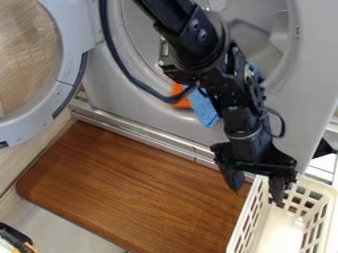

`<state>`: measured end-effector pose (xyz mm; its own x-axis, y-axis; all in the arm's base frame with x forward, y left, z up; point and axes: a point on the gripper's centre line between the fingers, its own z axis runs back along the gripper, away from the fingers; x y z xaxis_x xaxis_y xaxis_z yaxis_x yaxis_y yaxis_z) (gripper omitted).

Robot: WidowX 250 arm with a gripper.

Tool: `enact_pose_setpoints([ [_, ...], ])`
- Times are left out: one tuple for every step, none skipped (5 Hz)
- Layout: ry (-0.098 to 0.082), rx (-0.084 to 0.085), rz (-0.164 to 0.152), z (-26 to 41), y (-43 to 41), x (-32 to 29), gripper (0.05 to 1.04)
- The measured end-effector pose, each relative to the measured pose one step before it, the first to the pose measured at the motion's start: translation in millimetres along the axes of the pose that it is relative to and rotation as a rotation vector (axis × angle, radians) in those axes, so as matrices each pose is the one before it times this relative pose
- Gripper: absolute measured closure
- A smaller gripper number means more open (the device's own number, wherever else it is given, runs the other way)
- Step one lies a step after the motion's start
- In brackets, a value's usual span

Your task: Move basket

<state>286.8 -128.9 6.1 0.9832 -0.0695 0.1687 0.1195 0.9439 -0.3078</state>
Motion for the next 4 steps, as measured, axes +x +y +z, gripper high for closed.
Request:
enact_pose_setpoints([
  [-0.0462, 0.0290, -0.0353, 21.33, -3.54, 6.09, 0.081],
  [0.0597, 0.0649, -0.0375, 3.32, -0.33, -10.85, 0.084],
  [0.0330, 0.0633, -0.0181, 3.79, 0.84, -1.03, 0.084],
  [0.0225, 0.0169, 0.0014, -0.08, 1.44, -3.81, 0.084],
])
